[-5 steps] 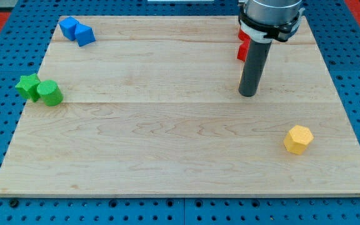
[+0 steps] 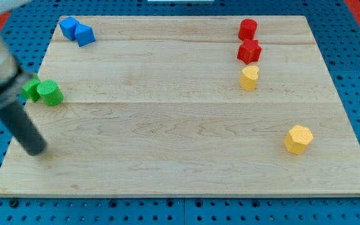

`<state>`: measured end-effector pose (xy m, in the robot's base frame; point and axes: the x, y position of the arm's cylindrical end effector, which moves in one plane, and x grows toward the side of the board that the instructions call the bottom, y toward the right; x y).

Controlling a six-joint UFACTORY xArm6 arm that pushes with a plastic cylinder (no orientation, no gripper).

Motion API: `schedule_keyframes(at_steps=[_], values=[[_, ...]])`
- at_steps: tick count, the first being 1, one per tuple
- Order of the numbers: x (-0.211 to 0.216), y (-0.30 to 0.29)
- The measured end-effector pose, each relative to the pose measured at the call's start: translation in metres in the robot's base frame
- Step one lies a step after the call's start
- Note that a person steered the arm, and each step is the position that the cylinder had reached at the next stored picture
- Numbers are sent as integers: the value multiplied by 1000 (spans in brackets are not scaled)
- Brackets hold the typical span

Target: Separate green circle from green star

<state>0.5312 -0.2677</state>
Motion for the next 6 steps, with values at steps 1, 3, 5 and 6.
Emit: schedule_keyframes(at_steps=[1,3,5,6], values=[[-23,-36],[-60,-37],[-130,-36],[-118,2]])
